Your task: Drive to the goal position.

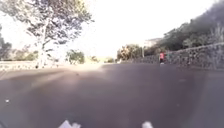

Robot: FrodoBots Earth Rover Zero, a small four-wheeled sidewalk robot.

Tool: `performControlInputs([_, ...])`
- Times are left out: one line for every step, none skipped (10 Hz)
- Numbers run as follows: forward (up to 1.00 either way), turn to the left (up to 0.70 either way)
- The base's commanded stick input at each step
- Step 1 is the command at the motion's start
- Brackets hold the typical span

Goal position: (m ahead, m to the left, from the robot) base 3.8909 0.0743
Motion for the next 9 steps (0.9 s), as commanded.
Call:
performControlInputs([0.85, 0.00])
performControlInputs([0.85, 0.00])
performControlInputs([0.85, 0.00])
performControlInputs([0.85, 0.00])
performControlInputs([0.85, 0.00])
performControlInputs([0.85, 0.00])
performControlInputs([0.85, 0.00])
performControlInputs([0.85, 0.00])
performControlInputs([0.85, 0.00])
